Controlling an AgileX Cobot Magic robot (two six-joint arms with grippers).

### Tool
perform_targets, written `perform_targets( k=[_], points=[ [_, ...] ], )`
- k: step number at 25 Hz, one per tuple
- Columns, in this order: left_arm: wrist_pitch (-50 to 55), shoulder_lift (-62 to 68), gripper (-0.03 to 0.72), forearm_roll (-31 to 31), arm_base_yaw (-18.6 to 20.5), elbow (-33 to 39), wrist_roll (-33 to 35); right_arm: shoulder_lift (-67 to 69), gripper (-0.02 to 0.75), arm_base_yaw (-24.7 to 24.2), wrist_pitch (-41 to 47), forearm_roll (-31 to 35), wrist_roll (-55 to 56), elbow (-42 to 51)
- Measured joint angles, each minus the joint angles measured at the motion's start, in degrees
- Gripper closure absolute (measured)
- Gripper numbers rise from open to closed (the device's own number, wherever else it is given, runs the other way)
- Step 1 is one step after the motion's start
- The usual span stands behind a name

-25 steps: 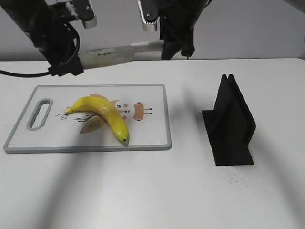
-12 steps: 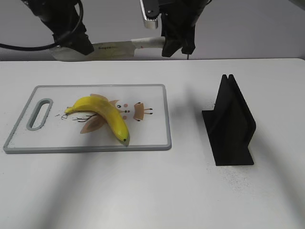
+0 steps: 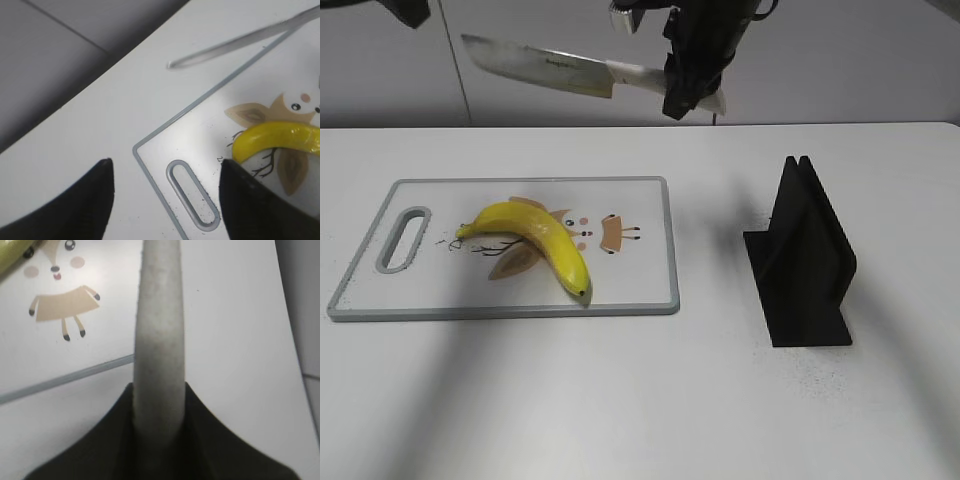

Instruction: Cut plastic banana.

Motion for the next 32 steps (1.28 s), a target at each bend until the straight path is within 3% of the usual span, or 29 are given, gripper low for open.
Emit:
perform_targets(
  k=[4,8,13,21,32],
  points=[
    [0.9,-1.8,0.06,-4.4,5.6,-0.6,-7.7,-0.2,0.577,0.0,0.0,-0.1,16.7,0.0],
    [0.9,-5.2,0.089,-11.1,10.8,0.7,-9.1,-2.5,0.577,0.0,0.1,-1.4,28.1,0.3],
    [1.0,-13.8,0.101,-11.8,14.4,10.8,-9.3,-8.9,0.577,-0.1,0.1,-2.0,38.4,5.8],
    [1.2,-31.1,0.105,-10.0,15.4,32.8,-9.4,-17.5,0.577,-0.1,0.1,-0.9,46.2,16.8],
    [1.3,-61.7,0.107,-9.8,15.4,56.5,-9.5,-30.1,0.577,-0.1,0.1,-0.3,47.9,31.2]
  ],
)
